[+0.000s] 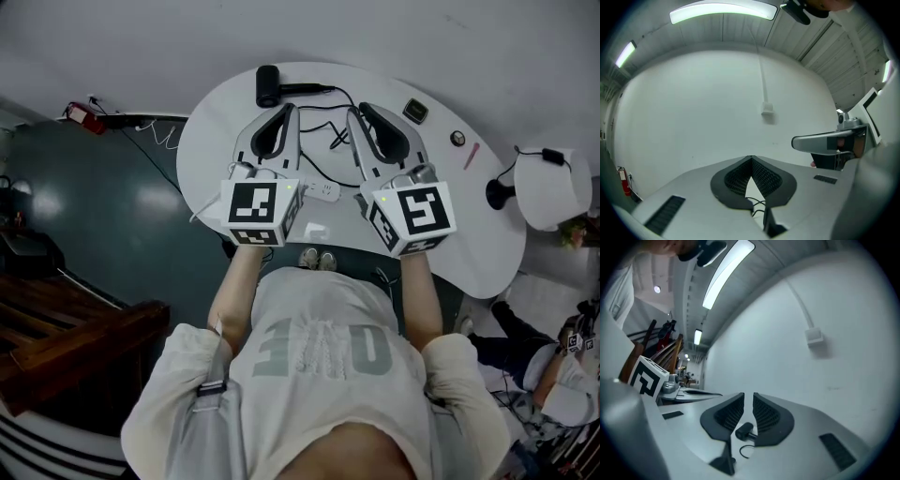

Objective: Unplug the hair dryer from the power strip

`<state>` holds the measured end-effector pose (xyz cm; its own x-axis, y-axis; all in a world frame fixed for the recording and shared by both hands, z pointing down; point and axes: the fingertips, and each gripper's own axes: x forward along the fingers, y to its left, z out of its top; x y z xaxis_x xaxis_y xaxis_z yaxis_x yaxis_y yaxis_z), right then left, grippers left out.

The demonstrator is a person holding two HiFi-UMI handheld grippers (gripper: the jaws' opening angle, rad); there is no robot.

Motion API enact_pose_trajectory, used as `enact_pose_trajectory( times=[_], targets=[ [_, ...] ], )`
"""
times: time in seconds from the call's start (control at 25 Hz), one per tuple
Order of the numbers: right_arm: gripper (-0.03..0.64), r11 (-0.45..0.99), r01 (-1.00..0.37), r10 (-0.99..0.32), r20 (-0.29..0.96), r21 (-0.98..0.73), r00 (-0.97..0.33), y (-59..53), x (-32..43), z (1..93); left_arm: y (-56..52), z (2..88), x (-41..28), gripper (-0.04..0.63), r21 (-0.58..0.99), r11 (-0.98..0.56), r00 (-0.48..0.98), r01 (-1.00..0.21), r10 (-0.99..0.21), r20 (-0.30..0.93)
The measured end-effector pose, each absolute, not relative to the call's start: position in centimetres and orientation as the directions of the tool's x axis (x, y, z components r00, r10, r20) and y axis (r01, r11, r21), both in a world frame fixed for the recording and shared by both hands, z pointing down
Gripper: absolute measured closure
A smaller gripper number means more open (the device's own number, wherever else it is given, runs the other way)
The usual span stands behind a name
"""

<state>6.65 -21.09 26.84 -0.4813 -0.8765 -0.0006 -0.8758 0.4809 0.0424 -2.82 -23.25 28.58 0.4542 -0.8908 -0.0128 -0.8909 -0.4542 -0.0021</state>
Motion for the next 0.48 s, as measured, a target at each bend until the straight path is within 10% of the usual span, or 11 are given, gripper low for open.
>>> enact_pose_trajectory(
  times=[0.48],
  targets=[
    [0.598, 0.232, -0.963, -0.964, -0.099, 0.137, -0.246, -17.4, 10.9, 26.9, -20.4, 24.5, -2.3, 0.581, -0.056, -0.440, 0.443, -0.896, -0.882, -0.160]
  ],
)
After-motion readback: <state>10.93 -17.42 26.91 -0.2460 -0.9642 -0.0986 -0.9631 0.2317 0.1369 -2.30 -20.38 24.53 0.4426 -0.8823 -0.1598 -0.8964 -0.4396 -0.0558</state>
